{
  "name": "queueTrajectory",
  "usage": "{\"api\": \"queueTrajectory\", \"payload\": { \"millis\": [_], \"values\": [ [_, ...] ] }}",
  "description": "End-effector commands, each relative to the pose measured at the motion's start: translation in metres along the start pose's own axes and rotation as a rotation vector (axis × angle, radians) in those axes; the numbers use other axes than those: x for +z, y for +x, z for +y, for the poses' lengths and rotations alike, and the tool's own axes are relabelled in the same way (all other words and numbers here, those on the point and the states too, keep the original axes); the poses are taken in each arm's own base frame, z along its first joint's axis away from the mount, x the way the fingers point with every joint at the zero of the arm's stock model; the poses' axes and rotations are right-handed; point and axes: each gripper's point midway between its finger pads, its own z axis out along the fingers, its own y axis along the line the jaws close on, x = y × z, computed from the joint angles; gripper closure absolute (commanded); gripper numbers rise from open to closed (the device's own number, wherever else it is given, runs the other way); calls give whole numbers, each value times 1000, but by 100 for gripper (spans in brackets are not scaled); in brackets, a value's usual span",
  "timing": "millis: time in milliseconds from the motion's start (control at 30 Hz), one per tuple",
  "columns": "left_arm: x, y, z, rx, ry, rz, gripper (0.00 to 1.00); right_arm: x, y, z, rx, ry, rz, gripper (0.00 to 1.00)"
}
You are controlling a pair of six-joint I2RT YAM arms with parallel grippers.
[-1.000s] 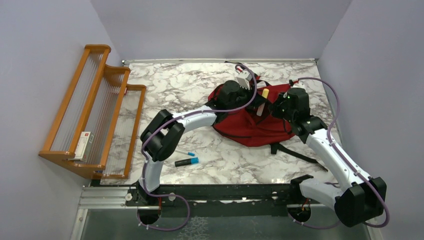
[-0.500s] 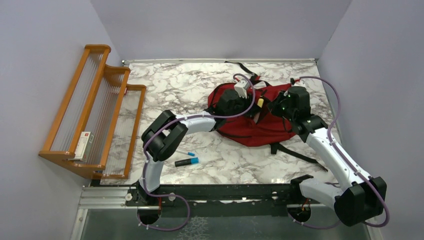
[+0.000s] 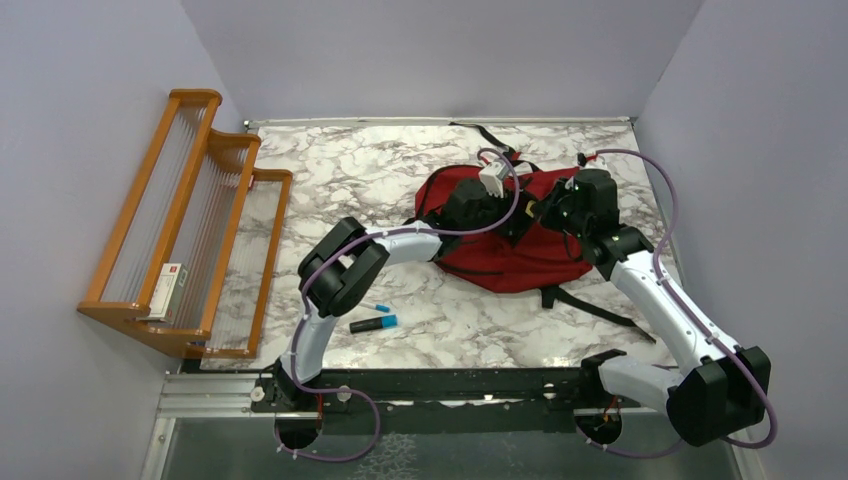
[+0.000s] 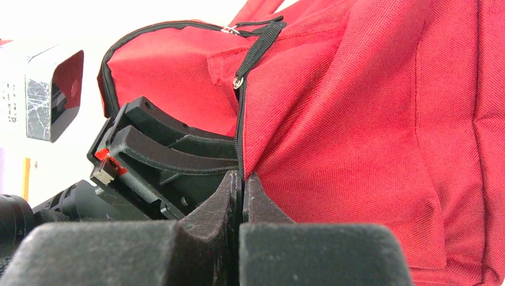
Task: Pack the student bag
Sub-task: Place the stationery in the student bag.
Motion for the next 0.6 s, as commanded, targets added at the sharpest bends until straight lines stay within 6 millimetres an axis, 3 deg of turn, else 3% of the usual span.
{"api": "queueTrajectory", "payload": {
  "millis": [0, 200, 567],
  "values": [
    [7, -14, -27, -8, 98, -19, 79, -5, -18, 17, 14, -67, -57, 99],
    [2, -14, -27, -7, 88, -20, 58, -7, -16, 11, 2, -45, -60, 99],
    [-28, -29, -32, -15, 68, -32, 49, -10, -13, 4, 1, -19, -67, 100]
  ]
}}
